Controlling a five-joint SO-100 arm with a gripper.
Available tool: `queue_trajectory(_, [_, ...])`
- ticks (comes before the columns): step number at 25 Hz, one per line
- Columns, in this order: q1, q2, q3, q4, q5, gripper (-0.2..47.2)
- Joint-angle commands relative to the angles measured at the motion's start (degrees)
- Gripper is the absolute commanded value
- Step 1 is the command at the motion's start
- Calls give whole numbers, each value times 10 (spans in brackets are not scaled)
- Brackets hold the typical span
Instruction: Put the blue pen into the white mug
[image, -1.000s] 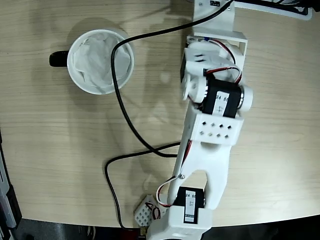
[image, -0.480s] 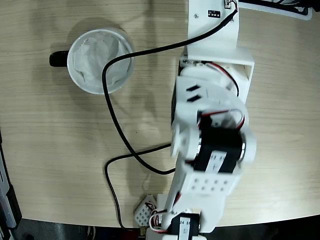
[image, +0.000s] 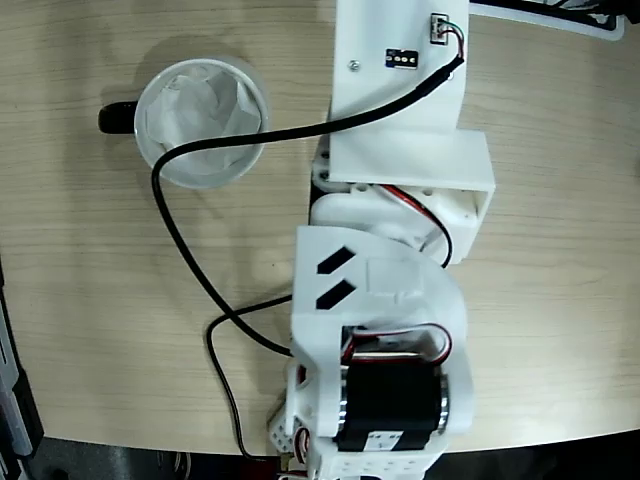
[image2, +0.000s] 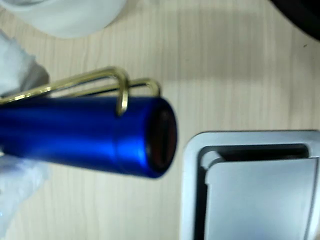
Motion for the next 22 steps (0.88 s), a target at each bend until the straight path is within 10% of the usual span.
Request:
queue_trajectory(1, [-23, 59, 1, -36, 4, 28])
queue_trajectory(22, [-103, 280, 371, -400, 21, 19])
